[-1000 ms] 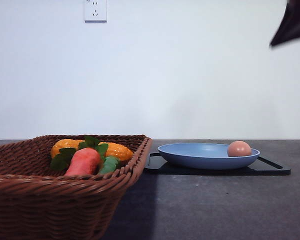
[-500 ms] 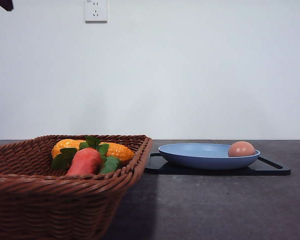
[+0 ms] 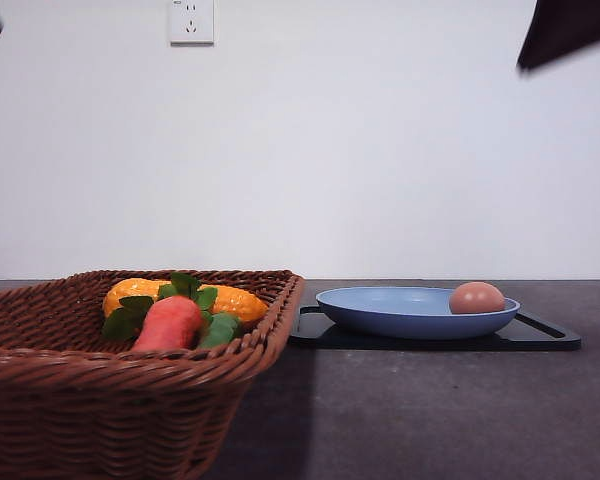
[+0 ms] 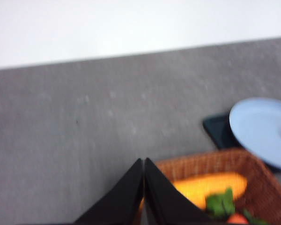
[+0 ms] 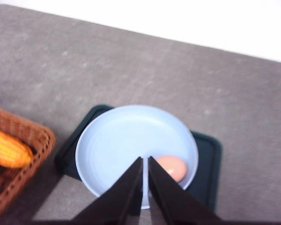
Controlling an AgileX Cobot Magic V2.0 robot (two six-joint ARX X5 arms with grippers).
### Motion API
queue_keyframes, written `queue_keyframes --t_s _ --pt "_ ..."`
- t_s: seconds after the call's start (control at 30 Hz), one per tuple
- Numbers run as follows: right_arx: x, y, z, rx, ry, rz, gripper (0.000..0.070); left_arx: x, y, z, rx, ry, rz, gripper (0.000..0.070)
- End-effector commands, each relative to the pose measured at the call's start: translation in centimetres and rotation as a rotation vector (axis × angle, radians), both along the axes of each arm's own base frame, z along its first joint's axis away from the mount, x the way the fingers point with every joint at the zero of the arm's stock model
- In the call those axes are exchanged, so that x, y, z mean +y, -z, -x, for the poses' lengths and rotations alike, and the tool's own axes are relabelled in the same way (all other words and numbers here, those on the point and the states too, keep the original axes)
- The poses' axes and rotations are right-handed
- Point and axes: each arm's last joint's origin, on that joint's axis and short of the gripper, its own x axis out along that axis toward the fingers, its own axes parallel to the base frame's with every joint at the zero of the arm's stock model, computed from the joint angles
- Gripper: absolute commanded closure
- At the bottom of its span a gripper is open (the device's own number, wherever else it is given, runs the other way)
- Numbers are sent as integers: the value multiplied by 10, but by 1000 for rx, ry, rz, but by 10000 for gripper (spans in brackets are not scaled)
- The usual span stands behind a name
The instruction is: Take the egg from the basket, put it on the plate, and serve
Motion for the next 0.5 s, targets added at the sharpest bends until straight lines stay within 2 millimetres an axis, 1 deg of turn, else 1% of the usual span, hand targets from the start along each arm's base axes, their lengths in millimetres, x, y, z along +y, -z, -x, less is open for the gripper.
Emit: queue_keyframes --t_s 0.0,0.1,0.2,0.3,0.47 --pt "4 20 -1 -30 -9 -14 700 -1 15 4 8 2 22 700" --pt "4 51 0 -46 -6 -50 700 0 40 14 22 4 58 700" --pt "2 70 3 -21 6 -73 700 1 55 19 59 -8 89 700" --pt "1 76 4 9 11 -64 700 1 59 19 103 -19 102 700" --pt "2 74 4 -5 10 -76 700 0 59 17 103 -20 103 700"
